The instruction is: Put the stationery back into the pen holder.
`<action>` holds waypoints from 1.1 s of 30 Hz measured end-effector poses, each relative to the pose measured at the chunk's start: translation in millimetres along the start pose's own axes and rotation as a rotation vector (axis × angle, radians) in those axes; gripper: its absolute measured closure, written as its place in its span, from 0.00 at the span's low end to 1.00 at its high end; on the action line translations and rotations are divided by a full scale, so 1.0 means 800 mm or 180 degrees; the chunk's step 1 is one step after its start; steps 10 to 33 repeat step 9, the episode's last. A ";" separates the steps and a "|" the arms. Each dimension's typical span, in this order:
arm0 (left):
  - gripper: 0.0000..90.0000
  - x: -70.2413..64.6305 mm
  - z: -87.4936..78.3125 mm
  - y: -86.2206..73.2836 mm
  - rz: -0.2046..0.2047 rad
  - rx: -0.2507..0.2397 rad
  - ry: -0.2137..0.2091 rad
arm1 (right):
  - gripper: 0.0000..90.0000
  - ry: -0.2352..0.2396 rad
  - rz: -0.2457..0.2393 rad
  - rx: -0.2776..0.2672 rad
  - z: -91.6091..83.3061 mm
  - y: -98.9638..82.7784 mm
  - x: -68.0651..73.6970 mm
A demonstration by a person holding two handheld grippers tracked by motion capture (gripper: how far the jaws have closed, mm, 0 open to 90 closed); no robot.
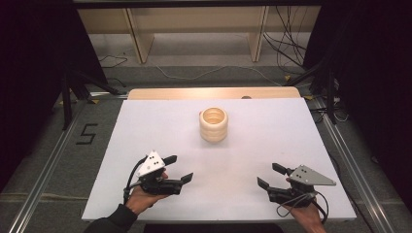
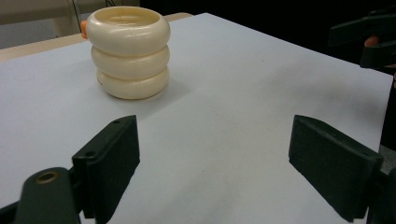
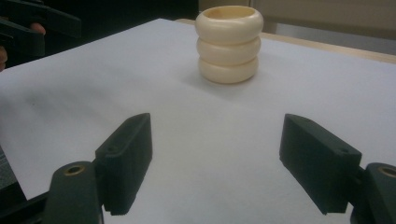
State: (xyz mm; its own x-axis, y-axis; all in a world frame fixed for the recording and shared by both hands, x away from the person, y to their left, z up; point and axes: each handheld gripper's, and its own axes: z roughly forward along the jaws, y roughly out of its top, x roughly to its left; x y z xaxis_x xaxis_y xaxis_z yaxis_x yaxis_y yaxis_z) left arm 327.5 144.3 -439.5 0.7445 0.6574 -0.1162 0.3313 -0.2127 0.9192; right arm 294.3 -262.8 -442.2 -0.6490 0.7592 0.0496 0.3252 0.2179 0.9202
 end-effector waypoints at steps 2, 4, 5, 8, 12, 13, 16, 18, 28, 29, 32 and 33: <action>0.17 0.000 0.000 0.000 0.0004 -0.0002 -0.0002 | 0.29 0.0001 -0.0001 0.0000 0.000 0.000 0.000; 0.17 0.000 0.000 0.000 0.0002 -0.0007 -0.0004 | 0.29 0.0001 0.0000 -0.0004 0.000 0.000 0.000; 0.17 0.000 0.000 0.000 0.0003 -0.0006 -0.0003 | 0.29 0.0001 0.0001 -0.0003 0.000 0.000 0.000; 0.18 0.000 0.001 0.001 0.0001 -0.0004 -0.0004 | 0.29 0.0002 0.0007 -0.0009 -0.001 0.000 0.000; 0.17 0.000 0.001 0.001 0.0001 -0.0005 -0.0005 | 0.29 0.0001 0.0006 -0.0010 -0.001 0.000 -0.001; 0.17 0.000 0.001 0.001 0.0001 -0.0005 -0.0005 | 0.29 0.0001 0.0006 -0.0010 -0.001 0.000 -0.001; 0.17 0.000 0.001 0.001 0.0001 -0.0005 -0.0005 | 0.29 0.0001 0.0006 -0.0010 -0.001 0.000 -0.001; 0.17 0.000 0.001 0.001 0.0001 -0.0005 -0.0005 | 0.29 0.0001 0.0006 -0.0010 -0.001 0.000 -0.001; 0.17 0.000 0.001 0.001 0.0001 -0.0005 -0.0005 | 0.29 0.0001 0.0006 -0.0010 -0.001 0.000 -0.001; 0.17 0.000 0.001 0.001 0.0001 -0.0005 -0.0005 | 0.29 0.0001 0.0006 -0.0010 -0.001 0.000 -0.001; 0.17 0.000 0.001 0.001 0.0001 -0.0005 -0.0005 | 0.29 0.0001 0.0006 -0.0010 -0.001 0.000 -0.001; 0.17 0.000 0.001 0.001 0.0001 -0.0005 -0.0005 | 0.29 0.0001 0.0006 -0.0010 -0.001 0.000 -0.001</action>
